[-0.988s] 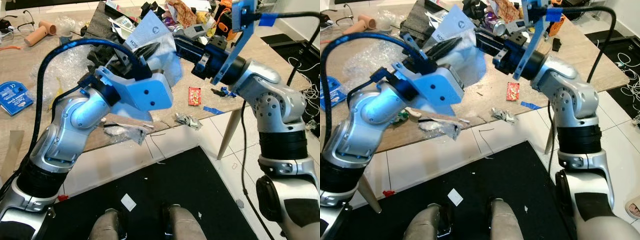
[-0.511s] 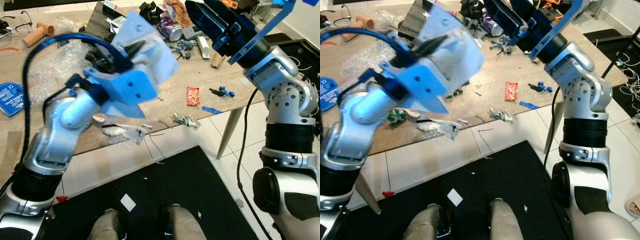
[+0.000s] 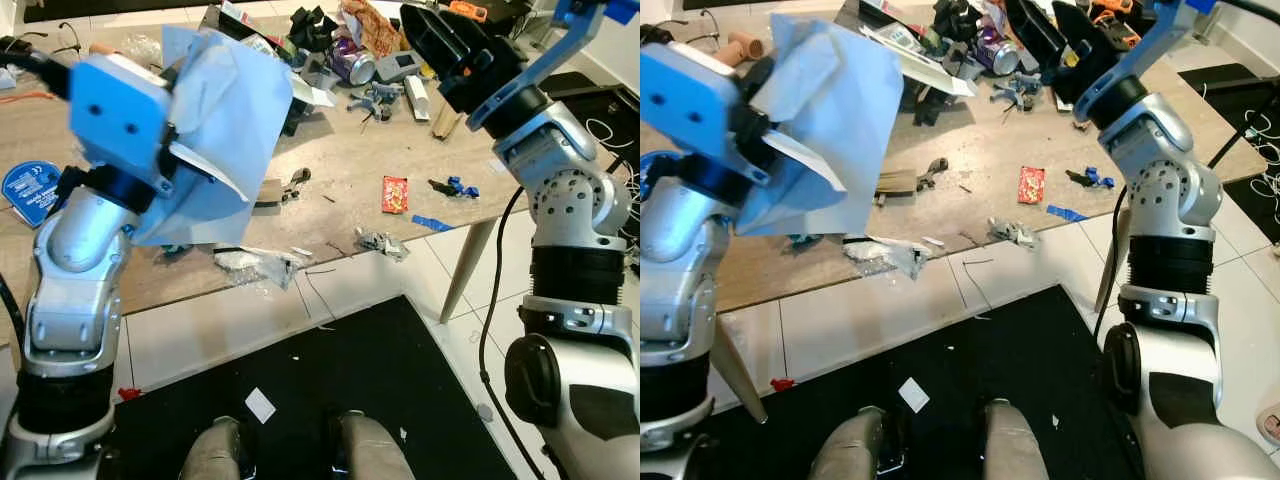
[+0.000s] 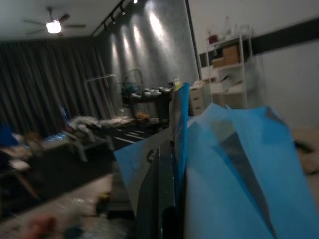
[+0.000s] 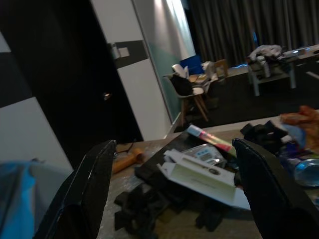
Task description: Picking trash to rubbish bin
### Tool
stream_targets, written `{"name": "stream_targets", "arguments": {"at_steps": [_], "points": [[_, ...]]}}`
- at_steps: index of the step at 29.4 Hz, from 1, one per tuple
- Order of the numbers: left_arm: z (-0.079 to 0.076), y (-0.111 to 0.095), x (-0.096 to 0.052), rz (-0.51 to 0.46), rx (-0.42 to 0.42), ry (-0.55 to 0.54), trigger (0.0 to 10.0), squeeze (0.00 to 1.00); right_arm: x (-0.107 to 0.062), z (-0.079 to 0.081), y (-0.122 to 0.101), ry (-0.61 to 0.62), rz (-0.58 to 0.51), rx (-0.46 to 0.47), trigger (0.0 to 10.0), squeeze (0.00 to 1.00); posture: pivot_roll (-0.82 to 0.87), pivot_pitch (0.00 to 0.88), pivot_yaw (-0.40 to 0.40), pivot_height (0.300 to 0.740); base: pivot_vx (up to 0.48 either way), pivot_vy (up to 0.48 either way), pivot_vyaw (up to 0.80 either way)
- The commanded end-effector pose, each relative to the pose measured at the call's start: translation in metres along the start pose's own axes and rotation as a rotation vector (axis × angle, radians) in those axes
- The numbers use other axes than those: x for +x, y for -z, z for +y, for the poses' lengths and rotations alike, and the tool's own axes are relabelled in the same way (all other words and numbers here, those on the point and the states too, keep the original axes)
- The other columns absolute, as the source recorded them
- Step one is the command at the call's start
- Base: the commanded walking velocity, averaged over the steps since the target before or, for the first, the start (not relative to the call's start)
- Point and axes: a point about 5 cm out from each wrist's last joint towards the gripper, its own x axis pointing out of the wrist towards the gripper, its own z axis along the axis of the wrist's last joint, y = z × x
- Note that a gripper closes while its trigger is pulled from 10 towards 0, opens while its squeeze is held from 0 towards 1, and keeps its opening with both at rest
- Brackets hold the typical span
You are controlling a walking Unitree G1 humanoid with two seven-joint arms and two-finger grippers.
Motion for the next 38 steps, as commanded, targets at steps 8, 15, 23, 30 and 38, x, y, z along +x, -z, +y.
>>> {"name": "stream_targets", "arguments": {"at_steps": [8, 15, 23, 30, 38], "points": [[0.011, 0.017, -0.024, 0.073, -0.169, -0.077, 10.0, 0.00, -0.004, -0.006, -0.003, 0.018, -0.019, -0.044, 10.0, 0.00, -0.10, 0.063, -0.063, 0.740, 0.000, 0.000, 0.00], [0.021, 0.035, -0.030, 0.180, -0.140, -0.141, 10.0, 0.00, -0.003, -0.004, 0.008, 0.006, 0.008, -0.075, 10.0, 0.00, -0.09, 0.000, -0.058, 0.740, 0.000, 0.000, 0.00], [0.018, 0.059, -0.022, 0.243, -0.229, -0.176, 10.0, 0.00, 0.002, 0.014, 0.036, -0.070, 0.069, -0.092, 10.0, 0.00, -0.11, 0.000, -0.053, 0.740, 0.000, 0.000, 0.00], [0.000, 0.081, -0.024, 0.317, -0.261, -0.140, 10.0, 0.00, -0.014, 0.000, 0.062, 0.025, 0.182, -0.171, 10.0, 0.00, -0.11, 0.000, -0.053, 0.740, 0.000, 0.000, 0.00], [-0.004, 0.111, -0.053, 0.442, -0.245, -0.176, 10.0, 0.00, -0.071, -0.028, 0.080, 0.184, 0.266, -0.223, 10.0, 0.00, -0.15, 0.000, -0.014, 0.740, 0.000, 0.000, 0.00]]}}
